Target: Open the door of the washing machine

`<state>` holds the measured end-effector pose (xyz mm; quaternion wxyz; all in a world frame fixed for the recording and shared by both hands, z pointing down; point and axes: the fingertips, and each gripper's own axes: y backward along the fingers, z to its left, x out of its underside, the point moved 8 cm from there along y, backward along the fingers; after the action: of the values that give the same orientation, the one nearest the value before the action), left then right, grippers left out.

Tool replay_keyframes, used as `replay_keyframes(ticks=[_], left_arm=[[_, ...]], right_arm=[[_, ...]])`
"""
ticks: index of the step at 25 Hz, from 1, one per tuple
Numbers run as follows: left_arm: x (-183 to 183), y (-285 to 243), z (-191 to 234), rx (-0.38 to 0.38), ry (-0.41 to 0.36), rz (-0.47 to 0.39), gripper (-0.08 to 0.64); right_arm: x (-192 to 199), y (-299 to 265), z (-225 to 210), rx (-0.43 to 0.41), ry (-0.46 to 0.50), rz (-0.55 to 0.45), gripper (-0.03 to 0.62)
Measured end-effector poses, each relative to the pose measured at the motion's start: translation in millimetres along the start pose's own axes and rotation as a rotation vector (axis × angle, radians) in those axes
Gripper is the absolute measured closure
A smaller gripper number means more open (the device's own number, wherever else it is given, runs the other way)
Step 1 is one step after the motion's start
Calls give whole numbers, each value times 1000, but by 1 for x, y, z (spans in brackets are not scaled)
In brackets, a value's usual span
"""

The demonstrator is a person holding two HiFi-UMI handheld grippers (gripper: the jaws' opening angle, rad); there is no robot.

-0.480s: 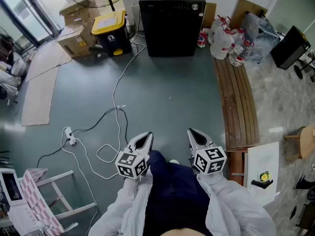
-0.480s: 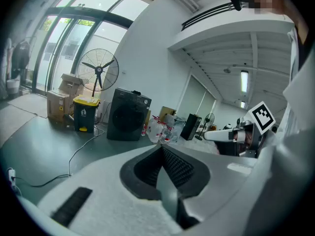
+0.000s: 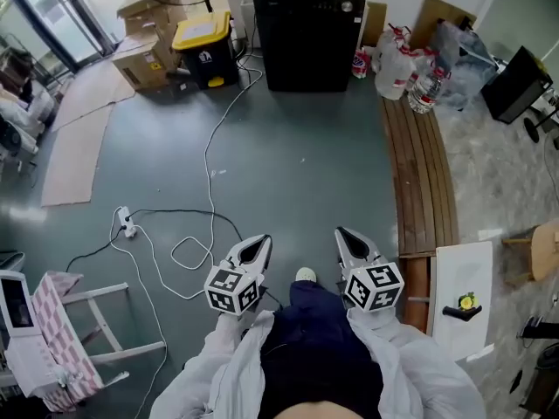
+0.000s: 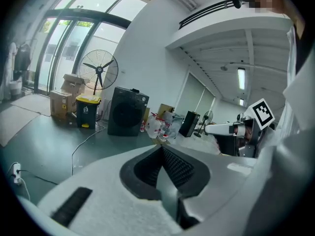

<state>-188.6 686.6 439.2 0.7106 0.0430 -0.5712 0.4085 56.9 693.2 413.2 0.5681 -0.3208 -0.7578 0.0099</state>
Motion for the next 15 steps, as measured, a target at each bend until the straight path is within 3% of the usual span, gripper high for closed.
replay_keyframes(ticks=[3,8,15], left_arm=[[7,21,-9,-6,-13,15,558],[16,48,-10,-37,5,-19,558],[0,20,7,-46,13,-62,546]], right_arm=[[4,12,12,-3,-26,-24,581],[13,21,29,-11,11,-4,581],[-2,-3,6,-24,-1,-4,581]])
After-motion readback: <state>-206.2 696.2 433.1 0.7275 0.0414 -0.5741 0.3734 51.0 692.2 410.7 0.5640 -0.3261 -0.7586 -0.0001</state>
